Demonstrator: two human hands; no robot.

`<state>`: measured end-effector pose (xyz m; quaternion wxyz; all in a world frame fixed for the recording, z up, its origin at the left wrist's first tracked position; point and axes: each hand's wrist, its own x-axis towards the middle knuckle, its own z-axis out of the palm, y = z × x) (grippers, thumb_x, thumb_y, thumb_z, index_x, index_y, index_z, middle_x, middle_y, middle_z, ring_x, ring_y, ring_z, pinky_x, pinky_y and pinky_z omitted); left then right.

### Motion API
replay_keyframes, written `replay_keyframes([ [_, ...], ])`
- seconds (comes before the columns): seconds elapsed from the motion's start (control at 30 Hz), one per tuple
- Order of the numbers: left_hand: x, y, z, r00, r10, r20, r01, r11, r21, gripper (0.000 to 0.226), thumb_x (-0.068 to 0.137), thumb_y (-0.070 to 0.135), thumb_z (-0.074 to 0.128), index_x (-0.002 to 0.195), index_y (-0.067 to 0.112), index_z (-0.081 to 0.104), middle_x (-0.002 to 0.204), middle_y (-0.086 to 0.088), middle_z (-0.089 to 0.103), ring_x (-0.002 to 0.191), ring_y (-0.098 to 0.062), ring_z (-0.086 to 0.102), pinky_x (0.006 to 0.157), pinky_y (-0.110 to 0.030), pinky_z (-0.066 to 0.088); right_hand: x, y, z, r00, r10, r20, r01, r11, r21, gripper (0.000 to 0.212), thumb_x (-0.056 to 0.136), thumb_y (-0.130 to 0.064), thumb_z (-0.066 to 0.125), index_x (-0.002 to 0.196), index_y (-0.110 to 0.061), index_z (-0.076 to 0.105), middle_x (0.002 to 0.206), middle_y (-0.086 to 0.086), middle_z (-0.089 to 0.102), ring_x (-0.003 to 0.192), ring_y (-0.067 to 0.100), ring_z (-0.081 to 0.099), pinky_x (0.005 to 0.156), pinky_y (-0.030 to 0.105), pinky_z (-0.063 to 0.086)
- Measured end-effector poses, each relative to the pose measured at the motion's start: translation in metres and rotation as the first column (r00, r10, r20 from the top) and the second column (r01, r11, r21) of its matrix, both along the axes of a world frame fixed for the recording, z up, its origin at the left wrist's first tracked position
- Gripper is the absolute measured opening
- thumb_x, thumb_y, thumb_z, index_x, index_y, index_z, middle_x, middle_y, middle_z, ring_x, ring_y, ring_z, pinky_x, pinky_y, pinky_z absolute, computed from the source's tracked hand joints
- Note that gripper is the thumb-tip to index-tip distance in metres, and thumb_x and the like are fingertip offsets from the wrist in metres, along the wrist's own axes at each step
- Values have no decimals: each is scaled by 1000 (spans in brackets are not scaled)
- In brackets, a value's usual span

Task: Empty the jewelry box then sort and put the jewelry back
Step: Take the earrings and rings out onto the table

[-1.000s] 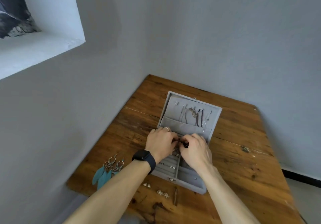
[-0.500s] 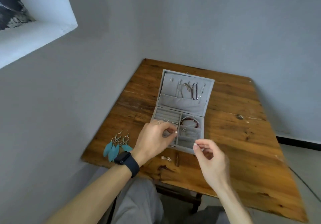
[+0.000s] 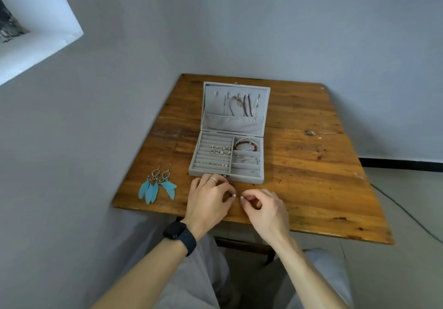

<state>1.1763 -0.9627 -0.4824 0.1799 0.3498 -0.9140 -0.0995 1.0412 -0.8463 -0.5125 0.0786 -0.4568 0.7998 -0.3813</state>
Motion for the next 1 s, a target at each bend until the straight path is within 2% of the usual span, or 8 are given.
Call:
replay_keyframes([
  [0.07,-1,0,1,1000,-6,14,6,1000,-4,15,83,43,72,97,38,74,110,15,63,110,-12,53,95,-30,30,-1,-3,-2,999,-9,-34,9,1000,14,13,87,-38,72,100,-38,72,89,-24,64,80,1,54,67,32,52],
  [0.33,0,-1,3,999,16,46,-14,999,-33,24,85,48,69,106,37,72,114,12,63,114,-14,52,98,-35,33,-2,-4,-8,998,-29,-59,29,1000,11,14,90,-43,68,103,-39,72,86,-24,61,78,0,52,66,29,50],
  [0.6,-3,0,-2,999,28,28,-27,999,-43,16,86,46,71,95,34,77,108,11,65,106,-15,57,95,-35,34,-2,-6,-8,997,-34,-70,36,999,16,19,92,-44,66,108,-39,73,92,-23,63,82,0,52,68,28,50],
  [0.77,-1,0,-4,1000,14,17,-13,998,-56,15,87,42,71,97,34,77,108,11,66,106,-16,58,95,-38,40,-1,-7,-8,995,-41,-92,43,999,19,22,92,-49,63,109,-39,73,91,-22,64,81,1,53,67,27,49],
  [1.0,-1,1,-1,1000,4,16,-3,999,-31,18,88,42,69,103,34,76,112,10,65,109,-15,57,97,-37,38,-1,-6,-7,997,-38,-65,39,999,15,29,92,-49,64,118,-37,71,87,-23,61,83,2,54,74,31,50],
])
